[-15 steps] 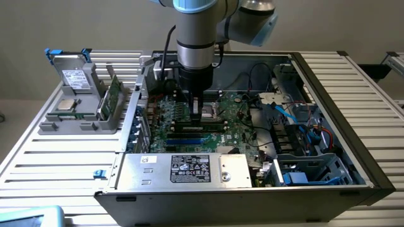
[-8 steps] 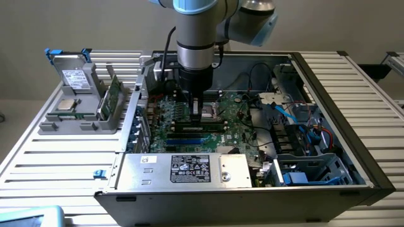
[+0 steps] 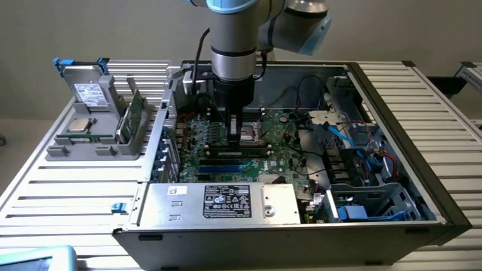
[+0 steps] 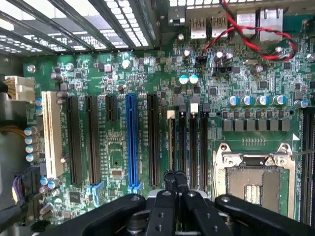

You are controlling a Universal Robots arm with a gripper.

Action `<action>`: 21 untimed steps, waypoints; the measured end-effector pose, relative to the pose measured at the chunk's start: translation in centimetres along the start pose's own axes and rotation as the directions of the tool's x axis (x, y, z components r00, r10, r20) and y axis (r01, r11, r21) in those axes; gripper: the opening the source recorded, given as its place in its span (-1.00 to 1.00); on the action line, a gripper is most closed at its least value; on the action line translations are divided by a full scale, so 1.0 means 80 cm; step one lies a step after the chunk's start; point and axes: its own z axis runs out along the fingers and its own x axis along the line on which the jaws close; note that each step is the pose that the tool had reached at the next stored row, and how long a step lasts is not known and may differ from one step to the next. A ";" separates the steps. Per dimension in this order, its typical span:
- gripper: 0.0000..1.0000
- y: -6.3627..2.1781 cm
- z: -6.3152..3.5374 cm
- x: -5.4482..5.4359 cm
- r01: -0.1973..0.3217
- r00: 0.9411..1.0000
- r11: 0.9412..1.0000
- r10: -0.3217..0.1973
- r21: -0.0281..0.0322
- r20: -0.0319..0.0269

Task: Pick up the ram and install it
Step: 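Press down the ram until it locks into place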

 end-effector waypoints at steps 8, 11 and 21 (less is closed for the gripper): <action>-0.78 -0.021 -0.025 0.001 0.001 1.000 1.000 -0.001 -0.007 -0.001; -0.78 -0.029 -0.026 0.001 0.001 1.000 1.000 -0.001 -0.010 -0.001; -0.78 -0.029 -0.026 0.001 0.001 1.000 1.000 -0.001 -0.011 -0.001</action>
